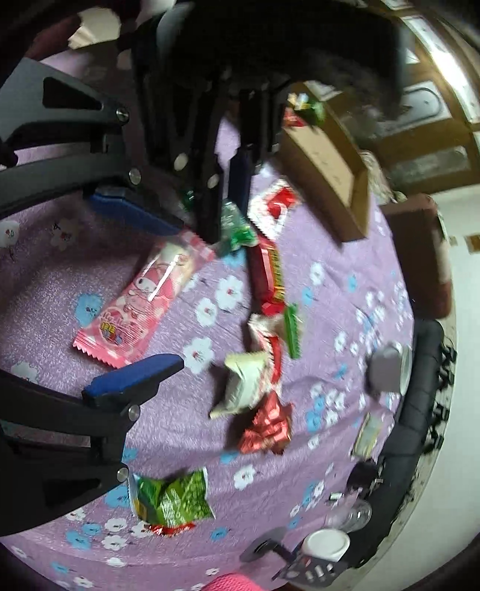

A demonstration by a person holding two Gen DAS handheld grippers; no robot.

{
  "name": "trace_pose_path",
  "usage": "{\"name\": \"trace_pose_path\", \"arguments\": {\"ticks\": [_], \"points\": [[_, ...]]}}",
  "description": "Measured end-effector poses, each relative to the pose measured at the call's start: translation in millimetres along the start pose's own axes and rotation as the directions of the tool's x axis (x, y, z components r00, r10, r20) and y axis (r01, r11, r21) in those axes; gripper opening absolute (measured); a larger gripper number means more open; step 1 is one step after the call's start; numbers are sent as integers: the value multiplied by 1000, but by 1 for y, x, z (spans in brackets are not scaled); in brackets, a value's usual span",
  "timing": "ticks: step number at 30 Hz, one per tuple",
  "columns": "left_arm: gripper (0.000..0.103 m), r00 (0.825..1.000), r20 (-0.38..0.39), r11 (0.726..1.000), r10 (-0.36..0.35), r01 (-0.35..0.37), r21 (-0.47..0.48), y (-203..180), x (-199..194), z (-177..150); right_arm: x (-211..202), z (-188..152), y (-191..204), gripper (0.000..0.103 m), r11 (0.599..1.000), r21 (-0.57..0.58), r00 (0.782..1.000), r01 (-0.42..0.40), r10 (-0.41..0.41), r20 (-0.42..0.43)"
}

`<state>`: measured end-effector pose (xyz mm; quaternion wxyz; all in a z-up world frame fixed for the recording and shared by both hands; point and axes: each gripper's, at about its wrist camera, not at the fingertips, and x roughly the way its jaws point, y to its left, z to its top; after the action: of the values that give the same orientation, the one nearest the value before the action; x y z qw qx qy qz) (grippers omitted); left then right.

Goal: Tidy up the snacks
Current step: 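Grasp the clear green-wrapped candy with the left gripper while the right grasps the pink packet, then drop the green candy and pink packet into the cardboard box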

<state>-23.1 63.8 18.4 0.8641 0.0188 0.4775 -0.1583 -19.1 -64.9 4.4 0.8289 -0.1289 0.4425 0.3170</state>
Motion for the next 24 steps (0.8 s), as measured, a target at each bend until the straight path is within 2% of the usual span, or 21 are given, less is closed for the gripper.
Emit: {"name": "trace_pose_path", "arguments": {"ticks": [2,4,5,10,13,16,18,24], "points": [[21,1000,12,1000,-17,18,-20,4,-6,-3,3,-3,2,58,1000,-7,1000,26,-26,-7],[21,999,33,999,-36,38,-40,7,-15,-7,-1,-7,5,28,999,-1,999,52,-52,-14],[21,998,41,998,-44,46,-48,9,-19,-9,-3,-8,5,26,999,14,998,53,-53,-20],[21,989,122,990,-83,96,-106,25,-57,-23,-16,-13,6,25,994,86,998,65,-65,-4],[21,983,167,986,-75,98,-135,41,-82,-29,-32,-10,11,25,992,118,998,53,-57,33],[21,979,203,982,-35,71,-176,67,-105,-35,-45,-2,25,25,992,127,998,9,-18,63],[21,976,216,977,18,28,-210,89,-116,-38,-49,9,38,25,992,127,997,-27,17,80],[21,969,213,953,125,-57,-296,151,-132,-36,-35,48,81,26,977,129,983,-167,155,95]]}}
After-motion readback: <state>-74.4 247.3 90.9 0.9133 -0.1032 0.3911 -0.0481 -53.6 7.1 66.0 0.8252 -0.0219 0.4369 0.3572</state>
